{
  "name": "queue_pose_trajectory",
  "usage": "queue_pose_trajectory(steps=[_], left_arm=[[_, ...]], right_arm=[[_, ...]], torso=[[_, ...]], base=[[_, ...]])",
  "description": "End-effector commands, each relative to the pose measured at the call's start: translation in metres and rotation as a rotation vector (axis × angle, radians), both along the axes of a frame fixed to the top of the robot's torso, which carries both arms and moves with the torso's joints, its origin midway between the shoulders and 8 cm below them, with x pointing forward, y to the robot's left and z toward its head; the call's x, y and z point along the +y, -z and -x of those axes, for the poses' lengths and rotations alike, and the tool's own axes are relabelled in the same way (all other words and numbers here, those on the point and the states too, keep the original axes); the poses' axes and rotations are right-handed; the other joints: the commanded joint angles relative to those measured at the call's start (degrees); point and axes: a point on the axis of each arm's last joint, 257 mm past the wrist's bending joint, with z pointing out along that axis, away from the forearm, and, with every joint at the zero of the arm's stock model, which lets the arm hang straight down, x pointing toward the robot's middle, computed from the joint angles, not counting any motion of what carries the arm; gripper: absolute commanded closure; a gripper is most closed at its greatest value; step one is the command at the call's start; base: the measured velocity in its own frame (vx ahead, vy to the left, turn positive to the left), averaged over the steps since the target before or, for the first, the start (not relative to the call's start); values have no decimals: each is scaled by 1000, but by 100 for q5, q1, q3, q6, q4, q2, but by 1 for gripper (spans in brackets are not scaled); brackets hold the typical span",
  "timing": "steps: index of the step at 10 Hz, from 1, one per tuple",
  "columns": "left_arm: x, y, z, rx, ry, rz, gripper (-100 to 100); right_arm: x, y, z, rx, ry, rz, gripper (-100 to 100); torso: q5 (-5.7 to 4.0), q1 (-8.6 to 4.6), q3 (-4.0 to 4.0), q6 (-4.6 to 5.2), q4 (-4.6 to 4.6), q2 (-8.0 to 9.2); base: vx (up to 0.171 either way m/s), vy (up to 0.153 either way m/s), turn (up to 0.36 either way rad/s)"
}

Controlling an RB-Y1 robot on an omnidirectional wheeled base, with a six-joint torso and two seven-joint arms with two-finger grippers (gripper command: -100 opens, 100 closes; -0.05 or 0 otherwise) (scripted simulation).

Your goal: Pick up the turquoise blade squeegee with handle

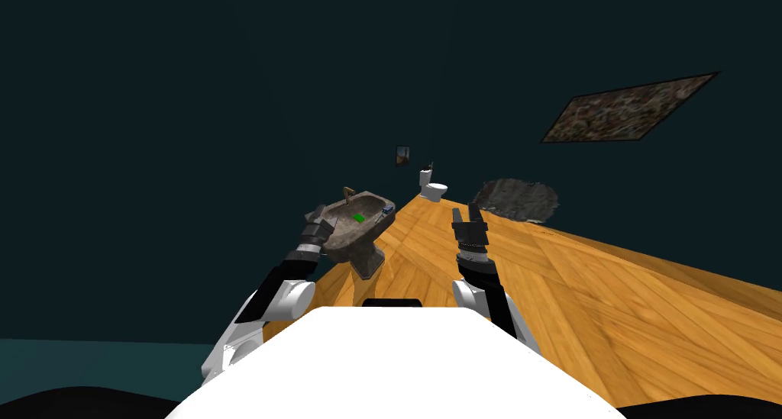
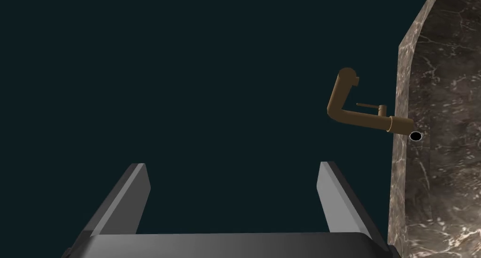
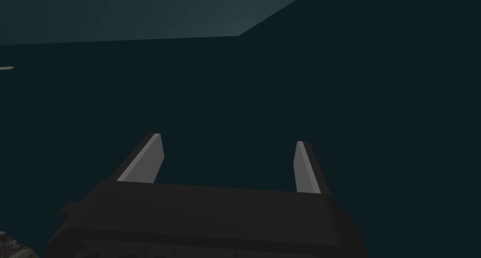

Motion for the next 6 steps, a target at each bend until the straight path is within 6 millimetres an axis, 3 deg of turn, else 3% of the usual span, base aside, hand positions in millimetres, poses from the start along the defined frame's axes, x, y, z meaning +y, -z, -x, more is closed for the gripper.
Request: queue_pose_trajectory(steps=[1,6], left_arm=[[0,8,-3,31,0,3,-100],[10,36,-9,168,11,68,-100]], right_arm=[[0,0,0,0,0,0,0],[0,0,0,0,0,0,0]], torso=[[0,0,0,0,0,0],[-1,-2,-2,0,-1,-3]], base=[[4,-24,-7],[31,-48,82]])
